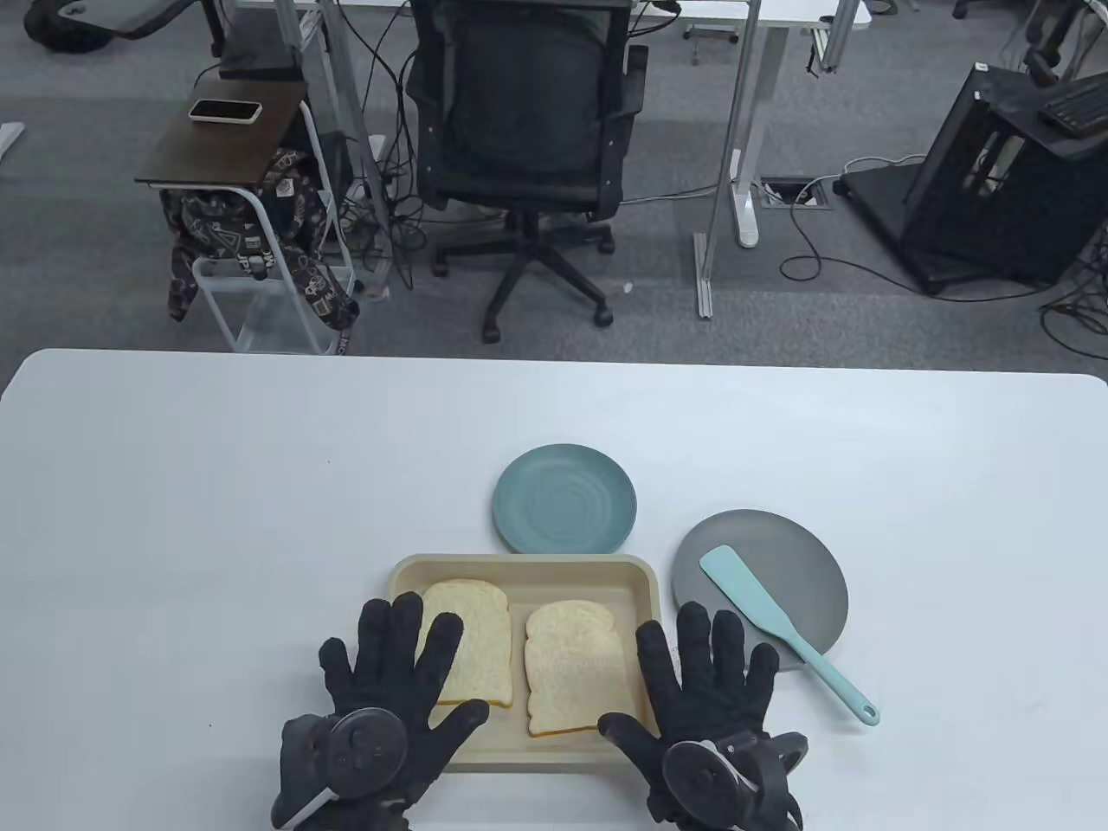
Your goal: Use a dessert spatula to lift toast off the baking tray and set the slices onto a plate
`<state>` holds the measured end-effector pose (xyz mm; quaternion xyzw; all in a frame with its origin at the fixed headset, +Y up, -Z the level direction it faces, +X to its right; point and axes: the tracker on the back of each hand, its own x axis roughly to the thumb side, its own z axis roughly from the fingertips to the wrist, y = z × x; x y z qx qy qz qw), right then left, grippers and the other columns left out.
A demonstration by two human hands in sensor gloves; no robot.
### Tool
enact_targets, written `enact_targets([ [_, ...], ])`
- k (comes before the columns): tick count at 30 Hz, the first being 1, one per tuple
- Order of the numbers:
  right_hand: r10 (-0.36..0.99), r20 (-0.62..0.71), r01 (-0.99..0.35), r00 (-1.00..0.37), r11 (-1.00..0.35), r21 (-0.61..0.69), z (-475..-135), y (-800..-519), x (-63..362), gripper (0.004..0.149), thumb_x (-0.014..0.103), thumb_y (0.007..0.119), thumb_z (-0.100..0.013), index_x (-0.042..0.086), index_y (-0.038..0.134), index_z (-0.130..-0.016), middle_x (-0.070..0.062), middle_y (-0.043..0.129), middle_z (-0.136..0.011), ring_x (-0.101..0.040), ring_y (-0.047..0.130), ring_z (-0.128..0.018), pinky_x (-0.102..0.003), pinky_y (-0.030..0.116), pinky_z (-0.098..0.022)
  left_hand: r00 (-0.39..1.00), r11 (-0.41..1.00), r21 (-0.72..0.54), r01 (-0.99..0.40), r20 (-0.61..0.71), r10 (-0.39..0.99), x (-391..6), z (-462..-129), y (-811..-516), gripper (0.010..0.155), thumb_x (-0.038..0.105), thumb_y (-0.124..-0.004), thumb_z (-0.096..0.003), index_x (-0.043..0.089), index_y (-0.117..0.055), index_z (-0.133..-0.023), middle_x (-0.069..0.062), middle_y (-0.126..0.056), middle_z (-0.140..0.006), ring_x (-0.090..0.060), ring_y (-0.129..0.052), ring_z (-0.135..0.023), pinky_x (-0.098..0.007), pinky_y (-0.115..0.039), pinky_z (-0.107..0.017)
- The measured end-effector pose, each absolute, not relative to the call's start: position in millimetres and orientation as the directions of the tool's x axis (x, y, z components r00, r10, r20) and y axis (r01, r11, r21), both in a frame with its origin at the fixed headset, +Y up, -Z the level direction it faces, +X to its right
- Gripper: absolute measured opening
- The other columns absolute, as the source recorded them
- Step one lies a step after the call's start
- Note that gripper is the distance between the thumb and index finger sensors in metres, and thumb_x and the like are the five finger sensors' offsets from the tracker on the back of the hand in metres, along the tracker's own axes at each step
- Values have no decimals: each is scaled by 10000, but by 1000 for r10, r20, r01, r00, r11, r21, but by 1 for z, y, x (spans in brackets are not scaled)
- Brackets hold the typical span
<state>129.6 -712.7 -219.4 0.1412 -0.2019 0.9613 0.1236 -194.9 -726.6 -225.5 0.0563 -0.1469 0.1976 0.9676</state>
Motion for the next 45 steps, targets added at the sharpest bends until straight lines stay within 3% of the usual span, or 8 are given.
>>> enact_targets([
  [19, 156, 316, -269, -936, -896, -354, -221, -712, 128, 880, 726, 626, -397, 285, 303, -1087, -177, 168, -1158, -550, 215, -1014, -843, 228, -607, 883, 916, 56, -397, 295, 365, -197, -227, -727, 815, 771, -563, -536, 392, -257, -1190, -33, -92, -1300, -430, -102, -1183, -828, -153, -695],
  [24, 129, 306, -242, -943, -899, -366, -220, -709, 128, 913, 719, 635, -400, 276, 222, -1082, -178, 161, -1158, -551, 218, -1016, -845, 228, -606, 907, 917, 95, -388, 218, 361, -207, -228, -725, 713, 633, -604, -578, 367, -331, -1181, -94, -152, -1280, -490, -289, -1170, -776, -362, -752],
  [29, 105, 275, -209, -956, -900, -382, -220, -690, 136, 915, 683, 698, -397, 322, 203, -1076, -166, 214, -1175, -538, 310, -1036, -852, 211, -625, 931, 927, 105, -361, 103, 351, -225, -235, -726, 660, 526, -639, -593, 341, -381, -1171, -116, -263, -1274, -465, -431, -1155, -731, -439, -761],
  [32, 39, 198, -112, -979, -920, -375, -228, -675, 163, 990, 671, 725, -398, 369, 3, -1004, -123, 326, -1181, -520, 499, -1021, -854, 248, -630, 934, 932, 63, -358, 5, 359, -237, -241, -731, 664, 513, -651, -593, 312, -391, -1169, -140, -350, -1264, -456, -526, -1120, -737, -424, -754],
  [34, -15, 146, -35, -989, -942, -334, -235, -671, 183, 999, 665, 739, -392, 395, -24, -976, -120, 384, -1173, -518, 586, -997, -853, 279, -632, 927, 929, 15, -370, -50, 371, -241, -245, -736, 674, 515, -655, -593, 260, -408, -1166, -148, -446, -1241, -452, -571, -1089, -755, -396, -743],
  [38, -202, 2, 201, -979, -974, -101, -257, -681, 235, 1029, 619, 781, -376, 402, -53, -938, -132, 413, -1155, -513, 703, -942, -842, 327, -643, 921, 921, -69, -382, -107, 374, -243, -255, -750, 679, 515, -650, -592, 231, -412, -1161, -137, -543, -1194, -420, -650, -1022, -761, -382, -736],
  [41, -274, -24, 273, -961, -962, 22, -268, -697, 261, 1020, 588, 793, -377, 406, -37, -941, -114, 505, -1109, -473, 847, -828, -824, 473, -634, 921, 915, -128, -383, -128, 368, -240, -259, -757, 651, 477, -641, -593, 221, -434, -1155, -114, -620, -1138, -386, -727, -941, -756, -399, -734],
  [45, -272, -64, 262, -960, -956, 133, -282, -716, 277, 976, 560, 800, -378, 391, 45, -973, -139, 623, -1035, -457, 924, -732, -790, 577, -617, 934, 924, -151, -351, -131, 333, -236, -263, -761, 637, 466, -636, -597, 206, -449, -1147, -86, -712, -1034, -315, -818, -804, -735, -430, -744],
])
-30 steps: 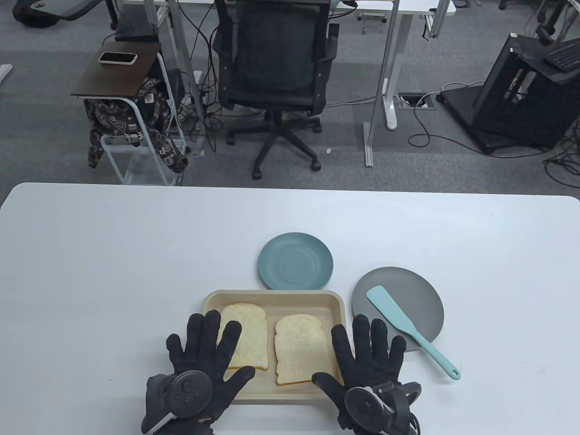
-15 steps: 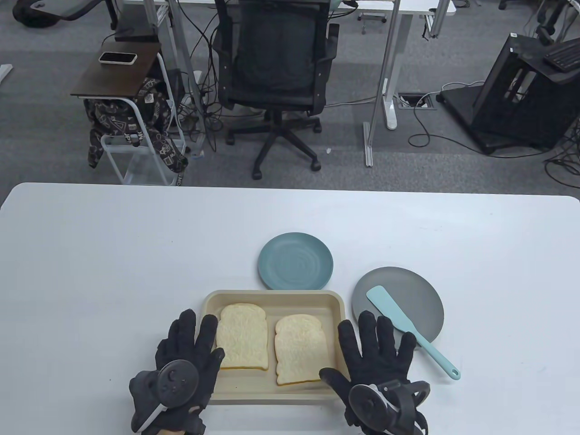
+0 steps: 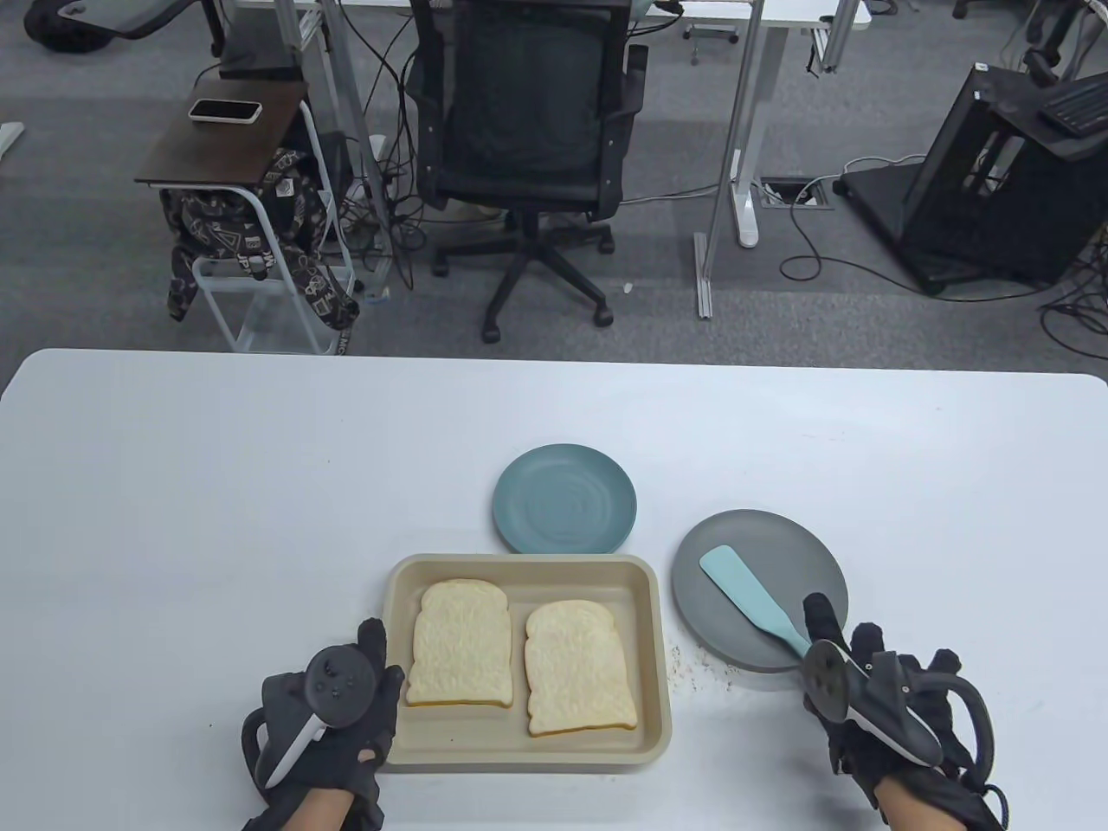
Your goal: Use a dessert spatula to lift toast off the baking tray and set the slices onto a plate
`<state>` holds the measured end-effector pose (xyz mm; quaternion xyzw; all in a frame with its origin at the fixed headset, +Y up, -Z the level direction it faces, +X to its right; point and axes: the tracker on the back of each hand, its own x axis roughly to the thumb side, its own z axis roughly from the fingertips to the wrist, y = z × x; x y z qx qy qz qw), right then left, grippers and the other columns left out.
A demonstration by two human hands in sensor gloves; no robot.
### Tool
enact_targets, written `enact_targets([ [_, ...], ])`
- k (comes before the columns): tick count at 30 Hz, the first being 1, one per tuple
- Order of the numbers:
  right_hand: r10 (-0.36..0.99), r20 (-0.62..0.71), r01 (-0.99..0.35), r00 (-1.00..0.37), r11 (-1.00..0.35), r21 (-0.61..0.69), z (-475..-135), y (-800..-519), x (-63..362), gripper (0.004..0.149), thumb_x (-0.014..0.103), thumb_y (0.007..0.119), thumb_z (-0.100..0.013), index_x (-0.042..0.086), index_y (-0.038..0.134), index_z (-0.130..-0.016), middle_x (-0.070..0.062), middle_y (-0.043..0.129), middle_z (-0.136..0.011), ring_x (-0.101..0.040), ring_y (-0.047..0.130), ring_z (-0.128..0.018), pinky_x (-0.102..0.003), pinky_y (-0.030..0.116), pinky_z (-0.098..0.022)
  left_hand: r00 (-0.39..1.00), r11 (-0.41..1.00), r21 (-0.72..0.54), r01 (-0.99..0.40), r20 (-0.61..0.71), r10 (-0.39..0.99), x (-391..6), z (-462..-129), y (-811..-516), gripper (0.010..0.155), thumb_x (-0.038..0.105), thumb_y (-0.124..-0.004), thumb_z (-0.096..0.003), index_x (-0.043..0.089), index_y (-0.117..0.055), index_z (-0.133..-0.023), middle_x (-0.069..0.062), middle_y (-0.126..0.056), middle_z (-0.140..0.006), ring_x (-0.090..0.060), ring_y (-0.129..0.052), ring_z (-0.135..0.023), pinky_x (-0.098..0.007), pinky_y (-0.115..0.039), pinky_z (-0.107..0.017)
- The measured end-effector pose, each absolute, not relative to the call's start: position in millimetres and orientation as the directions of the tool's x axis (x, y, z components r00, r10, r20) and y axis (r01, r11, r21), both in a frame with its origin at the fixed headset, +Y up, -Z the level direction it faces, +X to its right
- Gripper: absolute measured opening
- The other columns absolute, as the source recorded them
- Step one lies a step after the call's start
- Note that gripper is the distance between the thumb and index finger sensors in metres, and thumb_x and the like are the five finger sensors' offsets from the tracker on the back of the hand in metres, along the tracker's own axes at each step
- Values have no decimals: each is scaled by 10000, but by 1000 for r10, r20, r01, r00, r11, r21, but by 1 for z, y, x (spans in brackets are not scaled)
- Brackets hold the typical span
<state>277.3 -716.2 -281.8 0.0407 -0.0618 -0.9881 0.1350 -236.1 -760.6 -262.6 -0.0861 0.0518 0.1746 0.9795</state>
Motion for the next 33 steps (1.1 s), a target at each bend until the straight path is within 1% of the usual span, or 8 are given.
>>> enact_targets([
  [8, -273, -43, 261, -961, -948, 184, -299, -739, 274, 874, 426, 816, -401, 334, 187, -1001, -135, 770, -925, -364, 993, -636, -709, 682, -605, 933, 925, -155, -347, -152, 325, -233, -265, -769, 634, 403, -645, -590, 197, -386, -1131, -44, -811, -872, -235, -904, -598, -709, -502, -741],
  [12, -186, -32, 178, -982, -968, 175, -300, -742, 273, 790, 347, 829, -403, 297, 332, -1015, -105, 830, -840, -300, 1000, -573, -619, 807, -529, 924, 917, -149, -370, -163, 347, -233, -264, -771, 639, 402, -656, -591, 190, -380, -1127, -25, -833, -811, -214, -926, -550, -708, -510, -741],
  [16, -15, -96, -4, -995, -981, 194, -301, -737, 279, 723, 315, 831, -394, 180, 480, -1011, -115, 789, -783, -248, 926, -491, -549, 892, -417, 898, 889, -157, -430, -178, 403, -237, -265, -773, 651, 408, -667, -592, 190, -365, -1126, -3, -854, -762, -211, -941, -513, -718, -499, -742],
  [19, 74, -136, -99, -988, -977, 188, -300, -724, 279, 666, 287, 813, -397, 142, 543, -989, -100, 792, -768, -212, 940, -444, -414, 952, -246, 897, 889, -153, -431, -177, 405, -237, -264, -773, 650, 408, -666, -592, 188, -369, -1126, -5, -859, -751, -207, -943, -500, -716, -500, -742],
  [21, 57, -116, -71, -992, -990, 124, -300, -711, 276, 646, 263, 837, -380, 135, 604, -968, -87, 833, -749, -186, 974, -374, -313, 934, -85, 898, 890, -153, -429, -178, 402, -237, -264, -773, 648, 407, -665, -593, 187, -370, -1126, -5, -860, -748, -208, -944, -496, -716, -501, -742],
  [27, 31, -72, -34, -997, -999, 31, -287, -656, 251, 585, 300, 834, -375, 148, 718, -928, -101, 917, -655, -174, 980, -244, -279, 911, -14, 888, 880, -152, -451, -181, 423, -238, -264, -774, 646, 411, -657, -593, 194, -365, -1127, -1, -861, -746, -206, -943, -494, -715, -495, -745],
  [31, 32, 65, -35, -997, -998, -52, -276, -621, 223, 506, 411, 870, -369, 159, 872, -808, -78, 1007, -489, -152, 965, -87, -284, 883, 65, 889, 882, -148, -448, -182, 421, -238, -263, -775, 644, 407, -656, -594, 192, -367, -1127, -2, -861, -744, -208, -943, -491, -717, -495, -744],
  [33, 5, 145, -16, -989, -997, -75, -270, -608, 202, 498, 413, 882, -361, 156, 891, -788, -79, 1018, -464, -158, 963, -69, -295, 877, 74, 889, 882, -148, -447, -182, 420, -238, -264, -775, 642, 407, -653, -594, 193, -366, -1127, -1, -860, -744, -208, -942, -491, -716, -495, -745],
])
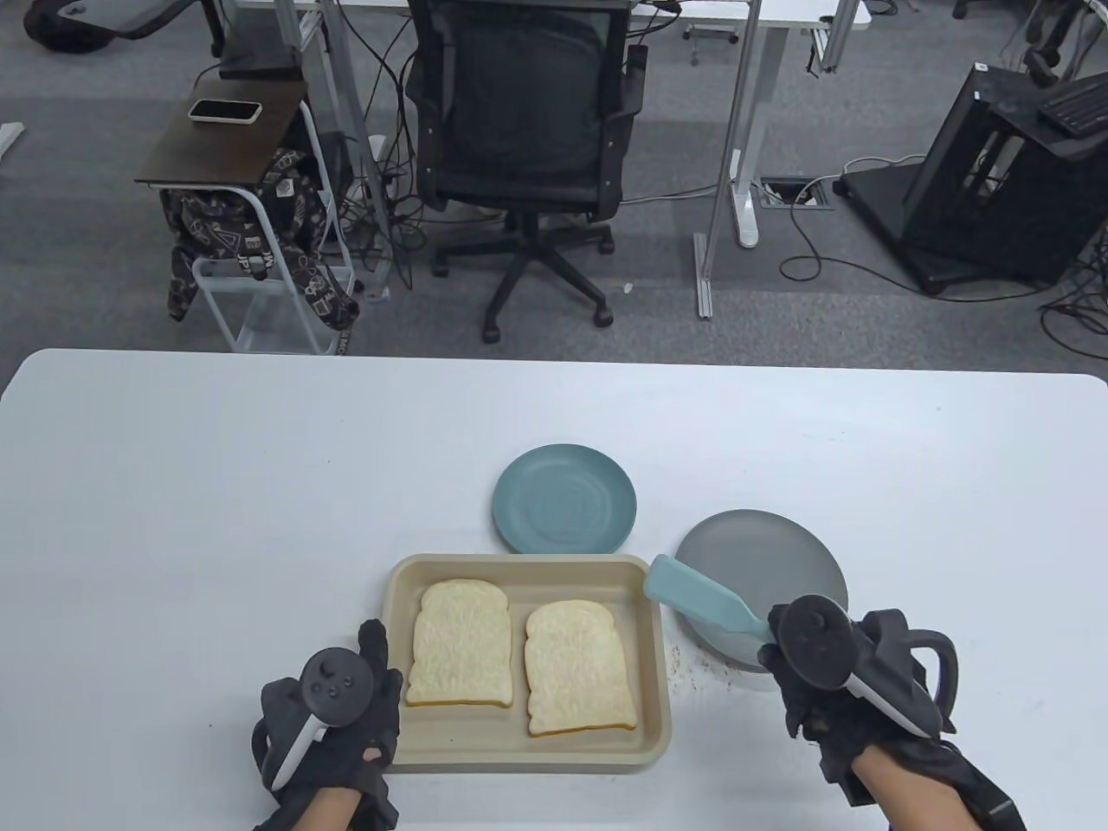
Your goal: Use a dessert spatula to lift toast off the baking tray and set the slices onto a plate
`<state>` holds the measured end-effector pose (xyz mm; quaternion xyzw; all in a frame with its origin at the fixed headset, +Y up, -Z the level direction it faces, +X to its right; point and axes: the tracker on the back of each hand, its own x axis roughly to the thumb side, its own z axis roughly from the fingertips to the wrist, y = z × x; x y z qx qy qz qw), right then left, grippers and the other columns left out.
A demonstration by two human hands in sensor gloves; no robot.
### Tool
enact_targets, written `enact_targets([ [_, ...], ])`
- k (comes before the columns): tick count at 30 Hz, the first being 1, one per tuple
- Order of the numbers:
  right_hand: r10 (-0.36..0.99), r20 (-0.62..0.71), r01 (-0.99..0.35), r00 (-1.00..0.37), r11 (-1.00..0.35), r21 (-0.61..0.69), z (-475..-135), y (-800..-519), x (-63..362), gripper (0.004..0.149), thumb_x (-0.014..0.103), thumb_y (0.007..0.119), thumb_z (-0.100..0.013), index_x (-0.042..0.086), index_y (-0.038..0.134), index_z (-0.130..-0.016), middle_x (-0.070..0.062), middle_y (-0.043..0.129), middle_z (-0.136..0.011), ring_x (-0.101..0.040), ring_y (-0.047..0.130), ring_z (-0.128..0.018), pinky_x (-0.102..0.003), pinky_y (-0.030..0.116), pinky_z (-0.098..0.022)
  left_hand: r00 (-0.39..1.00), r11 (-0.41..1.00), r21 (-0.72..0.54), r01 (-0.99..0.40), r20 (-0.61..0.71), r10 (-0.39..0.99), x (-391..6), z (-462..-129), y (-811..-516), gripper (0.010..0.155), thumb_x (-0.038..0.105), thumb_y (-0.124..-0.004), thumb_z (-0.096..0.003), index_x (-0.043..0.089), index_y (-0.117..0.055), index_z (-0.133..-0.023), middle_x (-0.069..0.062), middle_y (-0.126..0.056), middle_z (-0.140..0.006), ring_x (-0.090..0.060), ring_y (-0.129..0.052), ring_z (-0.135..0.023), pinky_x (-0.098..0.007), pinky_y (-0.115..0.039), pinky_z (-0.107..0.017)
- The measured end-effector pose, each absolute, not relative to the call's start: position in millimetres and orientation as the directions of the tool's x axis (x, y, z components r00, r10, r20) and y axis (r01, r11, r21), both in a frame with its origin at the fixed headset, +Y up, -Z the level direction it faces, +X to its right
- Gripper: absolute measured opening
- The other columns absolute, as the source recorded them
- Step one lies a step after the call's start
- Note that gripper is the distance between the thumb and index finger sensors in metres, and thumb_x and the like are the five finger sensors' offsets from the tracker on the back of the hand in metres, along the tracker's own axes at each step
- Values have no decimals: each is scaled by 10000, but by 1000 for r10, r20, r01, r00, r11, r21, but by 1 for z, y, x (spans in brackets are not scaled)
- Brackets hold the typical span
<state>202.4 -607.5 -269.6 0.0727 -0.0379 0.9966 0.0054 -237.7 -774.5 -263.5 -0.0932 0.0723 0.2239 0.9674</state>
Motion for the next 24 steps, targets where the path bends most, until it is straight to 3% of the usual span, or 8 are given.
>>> enact_targets([
  [4, -45, 258, 40, -965, -999, -25, -265, -604, 160, 487, 412, 875, -367, 168, 890, -788, -68, 1020, -463, -150, 964, -69, -289, 879, 72, 887, 881, -145, -451, -183, 424, -238, -263, -775, 640, 407, -648, -595, 193, -367, -1129, -1, -860, -743, -207, -941, -489, -717, -491, -745],
  [9, -77, 373, 123, -925, -987, 101, -272, -626, 97, 494, 409, 851, -379, 178, 862, -815, -69, 1015, -461, -130, 959, -56, -281, 879, 78, 872, 869, -136, -477, -195, 448, -241, -262, -777, 654, 430, -643, -594, 192, -374, -1141, 8, -878, -733, -215, -952, -485, -700, -488, -748],
  [12, -132, 412, 192, -901, -976, 108, -277, -634, 77, 494, 406, 844, -381, 198, 844, -829, -67, 1013, -463, -129, 957, -59, -283, 877, 74, 873, 869, -138, -476, -194, 447, -241, -262, -777, 666, 429, -642, -589, 163, -377, -1140, 12, -883, -728, -213, -956, -479, -704, -487, -744],
  [18, -202, 416, 272, -887, -955, 115, -278, -636, 58, 495, 404, 839, -386, 202, 834, -837, -70, 1013, -461, -126, 957, -55, -283, 878, 77, 873, 868, -141, -477, -193, 449, -241, -262, -777, 660, 426, -634, -596, 160, -369, -1139, 12, -874, -735, -212, -952, -481, -702, -475, -750],
  [24, -188, 392, 275, -901, -944, 181, -288, -639, 55, 496, 407, 827, -391, 196, 834, -840, -69, 1012, -459, -121, 957, -49, -279, 878, 82, 872, 866, -145, -479, -190, 451, -241, -262, -778, 659, 419, -631, -597, 154, -366, -1139, -9, -872, -737, -215, -950, -484, -709, -469, -749],
])
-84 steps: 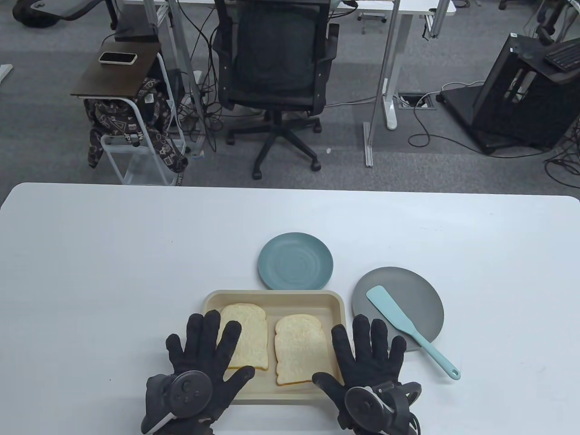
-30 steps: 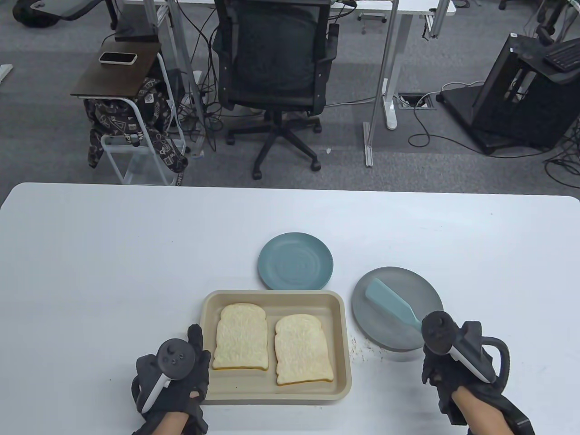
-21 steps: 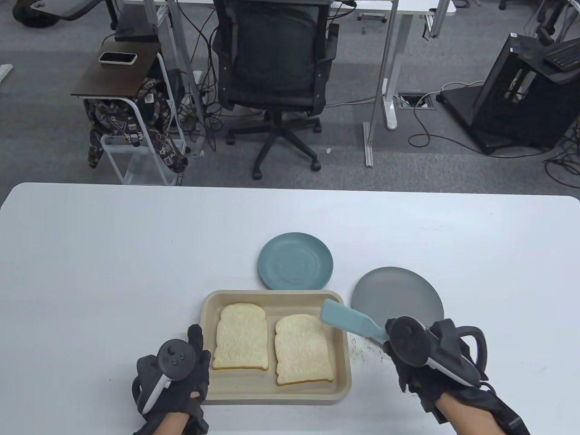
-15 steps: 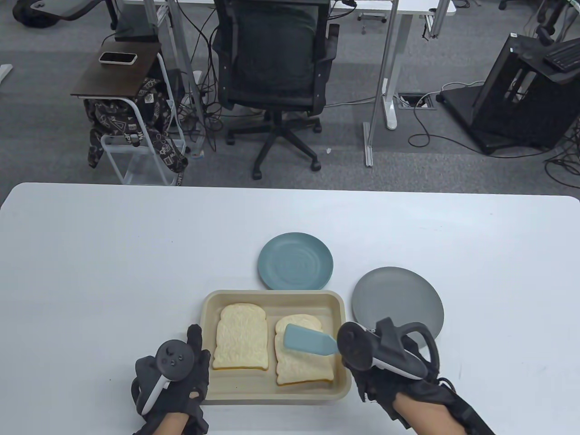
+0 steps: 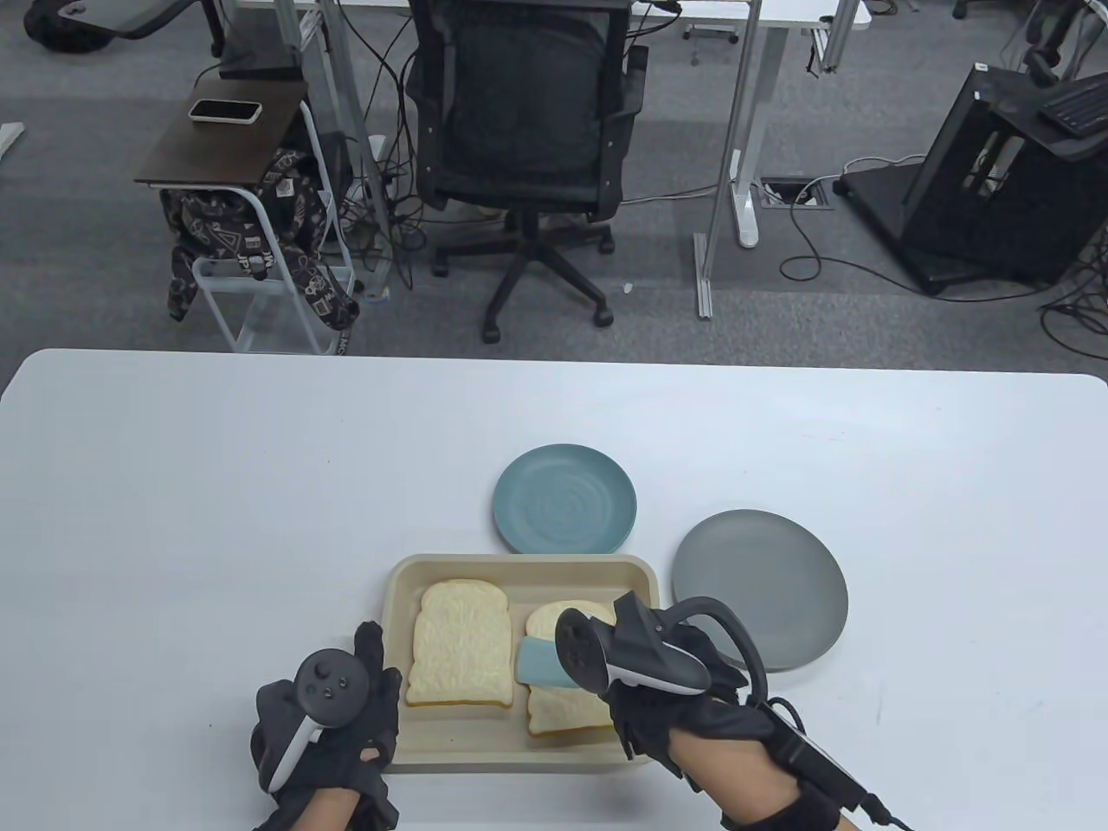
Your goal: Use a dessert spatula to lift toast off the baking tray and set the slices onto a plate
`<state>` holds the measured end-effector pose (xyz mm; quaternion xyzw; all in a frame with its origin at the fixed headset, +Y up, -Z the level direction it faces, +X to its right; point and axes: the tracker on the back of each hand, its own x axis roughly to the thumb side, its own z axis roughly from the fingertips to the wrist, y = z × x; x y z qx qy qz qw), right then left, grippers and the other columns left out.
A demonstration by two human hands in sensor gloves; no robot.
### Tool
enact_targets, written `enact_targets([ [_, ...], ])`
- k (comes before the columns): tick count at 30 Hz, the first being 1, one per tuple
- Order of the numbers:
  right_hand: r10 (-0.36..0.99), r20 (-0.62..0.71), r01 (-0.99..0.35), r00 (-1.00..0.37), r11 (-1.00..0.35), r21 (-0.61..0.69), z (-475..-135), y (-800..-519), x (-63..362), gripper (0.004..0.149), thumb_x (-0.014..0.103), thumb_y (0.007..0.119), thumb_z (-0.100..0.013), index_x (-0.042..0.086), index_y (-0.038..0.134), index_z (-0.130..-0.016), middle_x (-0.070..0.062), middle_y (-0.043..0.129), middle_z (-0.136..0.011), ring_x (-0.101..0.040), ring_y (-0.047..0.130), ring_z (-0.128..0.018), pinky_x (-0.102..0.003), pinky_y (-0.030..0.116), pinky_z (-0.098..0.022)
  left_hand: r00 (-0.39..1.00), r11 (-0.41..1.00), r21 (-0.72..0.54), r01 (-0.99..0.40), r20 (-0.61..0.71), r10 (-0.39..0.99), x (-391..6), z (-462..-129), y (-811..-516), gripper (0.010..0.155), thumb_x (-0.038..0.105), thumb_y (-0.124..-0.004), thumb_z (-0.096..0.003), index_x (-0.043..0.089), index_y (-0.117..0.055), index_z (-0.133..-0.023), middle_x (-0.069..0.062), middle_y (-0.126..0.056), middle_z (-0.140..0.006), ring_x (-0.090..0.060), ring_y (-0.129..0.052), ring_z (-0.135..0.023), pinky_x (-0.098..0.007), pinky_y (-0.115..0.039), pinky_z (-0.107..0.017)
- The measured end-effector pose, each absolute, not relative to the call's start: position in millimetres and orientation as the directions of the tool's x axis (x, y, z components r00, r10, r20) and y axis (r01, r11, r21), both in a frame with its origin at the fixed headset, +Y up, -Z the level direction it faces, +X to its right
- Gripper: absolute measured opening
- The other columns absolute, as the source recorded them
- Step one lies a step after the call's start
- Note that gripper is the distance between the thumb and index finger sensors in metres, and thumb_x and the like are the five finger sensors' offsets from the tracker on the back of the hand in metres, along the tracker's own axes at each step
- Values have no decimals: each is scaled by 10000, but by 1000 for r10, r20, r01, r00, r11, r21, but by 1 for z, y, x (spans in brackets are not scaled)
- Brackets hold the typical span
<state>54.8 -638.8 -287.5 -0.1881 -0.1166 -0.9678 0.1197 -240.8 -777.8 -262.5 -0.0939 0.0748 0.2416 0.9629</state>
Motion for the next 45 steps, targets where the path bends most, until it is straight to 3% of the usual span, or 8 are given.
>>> enact_targets([
  [9, 22, 336, 97, -942, -937, 335, -315, -662, 81, 500, 409, 812, -396, 208, 817, -853, -66, 999, -485, -135, 952, -81, -296, 874, 50, 874, 866, -143, -479, -174, 455, -241, -264, -778, 640, 397, -627, -593, 150, -388, -1132, -14, -884, -729, -221, -958, -479, -718, -479, -746],
  [17, 204, 315, -78, -927, -925, 372, -329, -691, 93, 502, 413, 815, -394, 210, 815, -853, -66, 995, -488, -136, 951, -85, -298, 874, 47, 872, 863, -145, -483, -168, 460, -241, -264, -778, 639, 394, -625, -594, 149, -384, -1132, -12, -880, -730, -224, -954, -483, -720, -470, -748],
  [35, 279, 319, -176, -906, -932, 316, -332, -715, 47, 507, 418, 814, -394, 193, 820, -849, -63, 999, -473, -126, 951, -66, -286, 873, 66, 869, 861, -141, -488, -170, 465, -241, -264, -780, 637, 400, -612, -596, 154, -376, -1134, -14, -874, -729, -219, -949, -476, -714, -459, -752],
  [45, 317, 324, -232, -891, -933, 274, -325, -718, 50, 508, 421, 806, -398, 189, 821, -850, -56, 996, -471, -115, 945, -64, -272, 871, 68, 864, 856, -141, -498, -172, 474, -242, -263, -781, 634, 402, -597, -598, 158, -367, -1137, -14, -869, -731, -218, -943, -475, -709, -443, -756],
])
